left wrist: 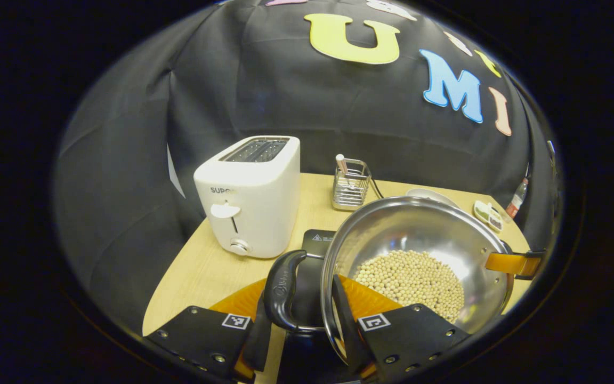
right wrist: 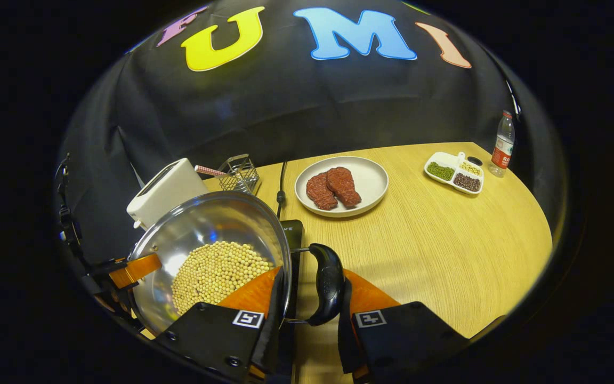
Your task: First push the handle of the pot to place it horizontally, then grasp the pot with both hands and set it on the induction cooktop.
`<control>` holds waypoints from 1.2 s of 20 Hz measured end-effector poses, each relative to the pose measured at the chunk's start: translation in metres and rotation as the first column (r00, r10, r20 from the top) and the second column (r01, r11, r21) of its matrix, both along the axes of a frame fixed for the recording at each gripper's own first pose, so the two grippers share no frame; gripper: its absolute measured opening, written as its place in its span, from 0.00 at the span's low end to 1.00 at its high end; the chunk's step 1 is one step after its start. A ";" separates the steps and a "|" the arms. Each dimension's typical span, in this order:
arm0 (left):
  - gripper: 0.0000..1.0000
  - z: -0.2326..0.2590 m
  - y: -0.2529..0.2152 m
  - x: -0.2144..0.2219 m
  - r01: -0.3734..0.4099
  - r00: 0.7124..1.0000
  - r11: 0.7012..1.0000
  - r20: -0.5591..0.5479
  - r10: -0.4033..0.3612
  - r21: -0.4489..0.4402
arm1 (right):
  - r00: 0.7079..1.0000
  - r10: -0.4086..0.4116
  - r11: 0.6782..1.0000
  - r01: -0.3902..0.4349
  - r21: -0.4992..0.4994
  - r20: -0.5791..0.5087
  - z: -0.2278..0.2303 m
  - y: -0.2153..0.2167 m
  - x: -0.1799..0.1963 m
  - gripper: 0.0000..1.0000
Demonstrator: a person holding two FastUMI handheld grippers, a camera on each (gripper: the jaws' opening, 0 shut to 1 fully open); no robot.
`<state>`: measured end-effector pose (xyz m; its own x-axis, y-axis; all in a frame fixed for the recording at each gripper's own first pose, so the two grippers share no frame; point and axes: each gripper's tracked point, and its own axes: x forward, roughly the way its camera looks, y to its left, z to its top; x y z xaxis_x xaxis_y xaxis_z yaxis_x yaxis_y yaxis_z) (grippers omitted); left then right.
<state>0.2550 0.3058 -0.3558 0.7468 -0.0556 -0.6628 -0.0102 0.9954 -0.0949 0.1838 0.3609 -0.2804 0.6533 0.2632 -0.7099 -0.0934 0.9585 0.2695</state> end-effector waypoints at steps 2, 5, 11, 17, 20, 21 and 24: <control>0.58 -0.002 0.001 -0.005 -0.007 1.000 1.000 -0.011 0.007 -0.002 | 1.000 0.023 1.000 -0.023 0.004 0.014 0.001 0.000 0.002 0.53; 0.66 0.037 0.006 0.004 -0.043 0.991 0.998 0.130 0.037 0.047 | 0.991 0.032 0.998 -0.025 -0.056 0.126 0.029 -0.019 0.004 0.77; 0.79 0.161 -0.061 0.003 -0.005 0.915 0.995 0.402 -0.037 0.102 | 0.925 0.036 0.989 0.020 -0.144 0.379 0.112 -0.097 -0.003 0.98; 0.74 0.245 -0.169 -0.033 0.046 0.851 0.998 0.522 -0.066 0.051 | 0.857 -0.018 0.984 0.106 -0.142 0.516 0.179 -0.196 -0.033 0.98; 0.73 0.277 -0.212 -0.055 0.048 0.823 0.997 0.563 -0.071 0.056 | 0.823 -0.030 0.980 0.135 -0.143 0.568 0.204 -0.243 -0.051 0.98; 0.73 0.287 -0.226 -0.063 0.051 0.815 0.997 0.574 -0.073 0.054 | 0.814 -0.036 0.979 0.144 -0.142 0.580 0.210 -0.259 -0.057 0.98; 0.73 0.307 -0.260 -0.090 0.052 0.801 0.997 0.593 -0.079 0.063 | 0.800 -0.052 0.980 0.155 -0.123 0.597 0.226 -0.294 -0.078 0.98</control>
